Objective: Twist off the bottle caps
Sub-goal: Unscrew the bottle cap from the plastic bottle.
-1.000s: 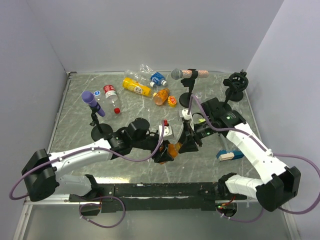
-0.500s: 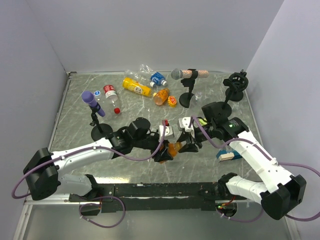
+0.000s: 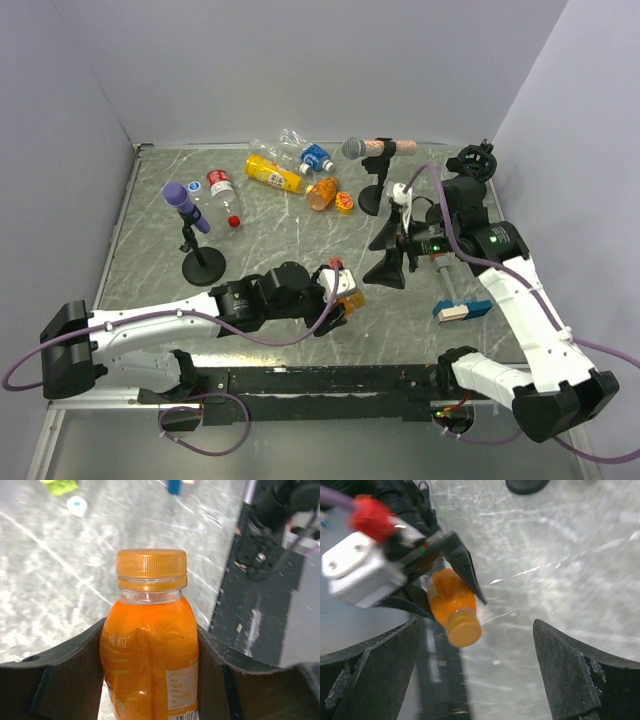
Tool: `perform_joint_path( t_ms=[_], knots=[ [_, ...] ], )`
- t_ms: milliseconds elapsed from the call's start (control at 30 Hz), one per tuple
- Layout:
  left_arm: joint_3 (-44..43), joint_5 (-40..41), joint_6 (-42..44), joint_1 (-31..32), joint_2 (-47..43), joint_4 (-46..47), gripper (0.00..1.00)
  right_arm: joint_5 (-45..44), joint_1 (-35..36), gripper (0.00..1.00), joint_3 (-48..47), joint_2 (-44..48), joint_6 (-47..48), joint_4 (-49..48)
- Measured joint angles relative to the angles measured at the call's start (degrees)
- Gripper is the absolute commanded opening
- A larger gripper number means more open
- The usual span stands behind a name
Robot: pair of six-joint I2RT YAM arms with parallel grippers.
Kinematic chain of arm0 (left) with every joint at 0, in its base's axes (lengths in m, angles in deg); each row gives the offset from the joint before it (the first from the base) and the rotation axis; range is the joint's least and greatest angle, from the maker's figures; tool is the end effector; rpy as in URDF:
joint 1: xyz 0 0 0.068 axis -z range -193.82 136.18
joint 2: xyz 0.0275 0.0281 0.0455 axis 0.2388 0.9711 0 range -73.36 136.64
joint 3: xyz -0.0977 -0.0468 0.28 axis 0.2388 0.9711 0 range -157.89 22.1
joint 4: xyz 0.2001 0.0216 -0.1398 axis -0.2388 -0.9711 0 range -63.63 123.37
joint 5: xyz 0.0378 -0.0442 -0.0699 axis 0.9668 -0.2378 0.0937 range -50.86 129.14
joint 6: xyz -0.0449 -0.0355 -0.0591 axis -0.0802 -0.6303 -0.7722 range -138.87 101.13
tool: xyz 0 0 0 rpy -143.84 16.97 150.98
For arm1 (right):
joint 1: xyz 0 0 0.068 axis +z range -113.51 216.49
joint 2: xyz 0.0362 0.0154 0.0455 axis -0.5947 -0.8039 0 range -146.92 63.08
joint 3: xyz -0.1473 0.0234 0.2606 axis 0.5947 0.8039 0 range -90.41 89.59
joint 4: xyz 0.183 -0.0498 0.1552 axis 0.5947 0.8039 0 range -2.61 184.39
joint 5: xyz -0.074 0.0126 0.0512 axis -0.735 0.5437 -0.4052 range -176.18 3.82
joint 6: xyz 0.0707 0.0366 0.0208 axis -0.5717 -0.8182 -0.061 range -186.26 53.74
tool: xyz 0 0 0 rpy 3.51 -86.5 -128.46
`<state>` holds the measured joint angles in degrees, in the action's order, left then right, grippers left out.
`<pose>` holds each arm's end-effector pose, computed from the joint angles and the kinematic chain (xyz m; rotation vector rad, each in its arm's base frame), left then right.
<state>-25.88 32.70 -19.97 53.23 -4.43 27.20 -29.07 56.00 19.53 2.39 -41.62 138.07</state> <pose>0.1010 -0.2591 0.2948 1.2323 1.7637 -0.8368 0.1461 0.1156 0.3901 -1.2335 1.7036 1.0688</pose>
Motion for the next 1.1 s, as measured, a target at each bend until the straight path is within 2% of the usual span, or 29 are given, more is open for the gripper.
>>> perform_joint_path(
  t_ms=[200, 367, 600, 700, 900, 1100],
  knots=[
    [0.0, 9.3, 0.0, 3.0, -1.5, 2.5, 0.28, 2.3, -1.6, 0.95, 4.0, -5.6, -9.5, 2.3],
    [0.0, 12.0, 0.0, 3.3, -1.5, 2.8, 0.28, 4.3, -1.6, 0.81, 4.7, -10.5, -12.7, 3.7],
    [0.0, 13.4, 0.0, 3.3, -1.4, 5.0, 0.28, 7.5, -1.3, 0.74, 4.7, -10.9, -14.1, 4.0],
    [0.0, 13.6, 0.0, 3.3, -1.1, 5.7, 0.28, 7.9, -0.8, 0.63, 4.7, -11.2, -14.3, 4.0],
    [0.0, 13.9, 0.0, 3.4, 0.0, 5.9, 0.28, 8.2, -0.7, 0.33, 4.7, -12.2, -13.7, 4.2],
    [0.0, 14.1, 0.0, 3.4, 0.0, 5.8, 0.29, 8.3, -0.6, 0.22, 4.7, -12.6, -12.9, 4.4]
  ],
)
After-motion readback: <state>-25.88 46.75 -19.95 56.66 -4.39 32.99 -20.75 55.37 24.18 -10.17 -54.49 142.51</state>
